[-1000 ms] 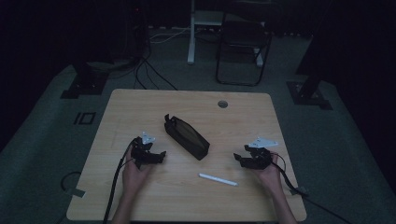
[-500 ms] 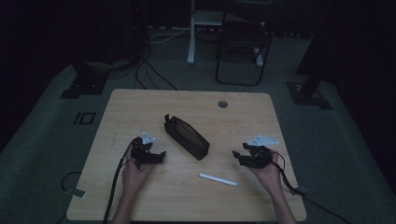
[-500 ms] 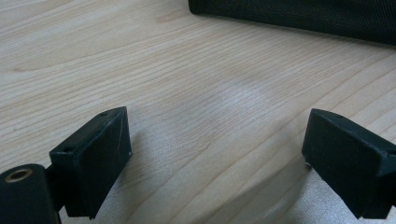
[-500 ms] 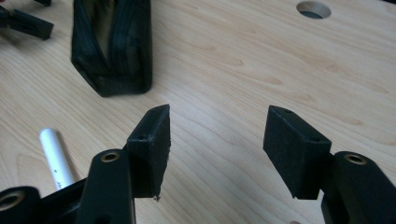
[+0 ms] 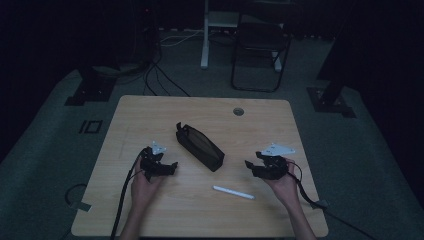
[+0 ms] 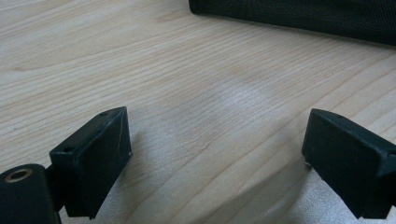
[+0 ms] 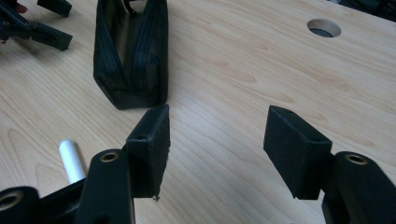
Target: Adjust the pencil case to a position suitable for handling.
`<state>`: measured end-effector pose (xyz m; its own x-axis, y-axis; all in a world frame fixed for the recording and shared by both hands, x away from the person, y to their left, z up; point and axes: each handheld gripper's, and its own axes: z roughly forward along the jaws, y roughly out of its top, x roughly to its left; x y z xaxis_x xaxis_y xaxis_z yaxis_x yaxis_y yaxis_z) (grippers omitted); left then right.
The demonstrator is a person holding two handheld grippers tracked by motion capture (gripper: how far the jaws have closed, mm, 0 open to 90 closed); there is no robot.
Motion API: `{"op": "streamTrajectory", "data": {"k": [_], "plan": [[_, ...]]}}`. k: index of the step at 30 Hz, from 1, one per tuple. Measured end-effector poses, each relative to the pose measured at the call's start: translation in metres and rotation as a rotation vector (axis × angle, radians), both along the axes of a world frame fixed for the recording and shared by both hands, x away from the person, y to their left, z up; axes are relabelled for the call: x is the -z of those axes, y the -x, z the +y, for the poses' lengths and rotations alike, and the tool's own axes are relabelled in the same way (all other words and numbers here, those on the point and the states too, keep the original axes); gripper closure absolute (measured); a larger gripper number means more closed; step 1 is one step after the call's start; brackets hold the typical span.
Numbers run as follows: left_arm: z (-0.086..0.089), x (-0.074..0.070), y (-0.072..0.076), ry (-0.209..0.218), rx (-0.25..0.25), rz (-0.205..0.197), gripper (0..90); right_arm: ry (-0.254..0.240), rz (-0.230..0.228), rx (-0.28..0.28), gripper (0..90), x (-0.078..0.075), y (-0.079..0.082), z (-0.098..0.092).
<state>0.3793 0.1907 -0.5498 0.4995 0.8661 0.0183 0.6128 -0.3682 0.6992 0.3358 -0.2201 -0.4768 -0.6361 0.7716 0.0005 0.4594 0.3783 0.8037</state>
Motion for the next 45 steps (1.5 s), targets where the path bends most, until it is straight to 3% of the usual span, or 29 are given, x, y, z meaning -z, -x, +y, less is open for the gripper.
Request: {"op": "streamTrajectory", "data": {"k": [23,35,45], "plan": [[0.0,0.0,0.0,0.0,0.0,0.0,8.3,-0.007,-0.042,-0.044,38.3,-0.015,-0.011,0.031],[0.0,0.0,0.0,0.0,0.0,0.0,8.3,-0.002,-0.029,-0.062,38.3,-0.01,-0.023,0.048],[0.0,0.0,0.0,0.001,-0.001,-0.001,8.3,0.0,-0.046,-0.083,37.7,-0.007,-0.033,0.063]]}}
